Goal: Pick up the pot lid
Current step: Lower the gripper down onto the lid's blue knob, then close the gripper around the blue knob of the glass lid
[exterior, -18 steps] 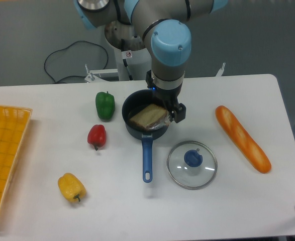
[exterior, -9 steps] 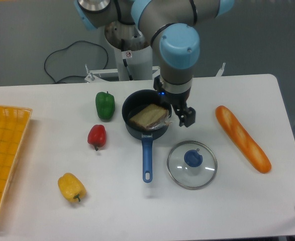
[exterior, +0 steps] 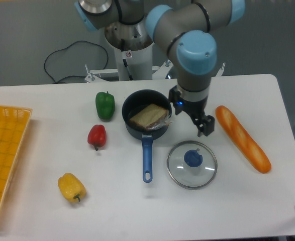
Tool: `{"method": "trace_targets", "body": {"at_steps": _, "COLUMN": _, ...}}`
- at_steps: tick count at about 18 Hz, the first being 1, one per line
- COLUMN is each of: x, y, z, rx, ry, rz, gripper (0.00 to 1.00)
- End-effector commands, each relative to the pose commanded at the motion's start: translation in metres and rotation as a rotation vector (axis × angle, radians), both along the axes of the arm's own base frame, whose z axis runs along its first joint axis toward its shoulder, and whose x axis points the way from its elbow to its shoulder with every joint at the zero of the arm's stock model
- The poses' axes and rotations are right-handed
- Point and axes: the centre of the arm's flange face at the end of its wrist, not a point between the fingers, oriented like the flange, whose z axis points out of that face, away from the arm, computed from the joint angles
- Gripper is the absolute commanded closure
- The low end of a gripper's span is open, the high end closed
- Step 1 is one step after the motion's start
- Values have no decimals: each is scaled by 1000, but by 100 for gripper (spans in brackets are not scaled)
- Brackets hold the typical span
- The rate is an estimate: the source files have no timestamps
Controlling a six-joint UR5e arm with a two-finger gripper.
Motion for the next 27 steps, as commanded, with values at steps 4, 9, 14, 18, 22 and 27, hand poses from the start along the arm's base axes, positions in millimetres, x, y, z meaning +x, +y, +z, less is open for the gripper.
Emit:
{"method": "trace_targets", "body": {"at_steps": 4, "x": -3, "y": 8, "z": -15, "rx": -5, "ry": -17, "rz": 20, "gripper": 0}}
{"method": "trace_targets", "body": {"at_steps": 9, "x": -9, "y": 20, "z": -43, "rx": -10, "ry": -34, "rz": 81, "gripper": 0}}
{"method": "trace_targets", "body": {"at_steps": 14, "x": -16, "y": 40, "z": -76, "rx": -42, "ry": -55, "rz": 18, "gripper": 0}}
{"method": "trace_targets", "body": {"at_steps": 18, "x": -20, "y": 49, "z": -80, "rx": -34, "ry": -37, "rz": -10, "gripper": 0}}
{"method": "trace_targets", "body": {"at_steps": 22, "x": -19, "y": 61, "z": -98, "rx": -27, "ry": -27, "rz": -25, "gripper": 0}}
{"method": "trace_targets", "body": {"at_steps": 27, "x": -20, "y": 73, "z": -120, "rx": -25, "ry": -22, "rz": -37, "gripper": 0}}
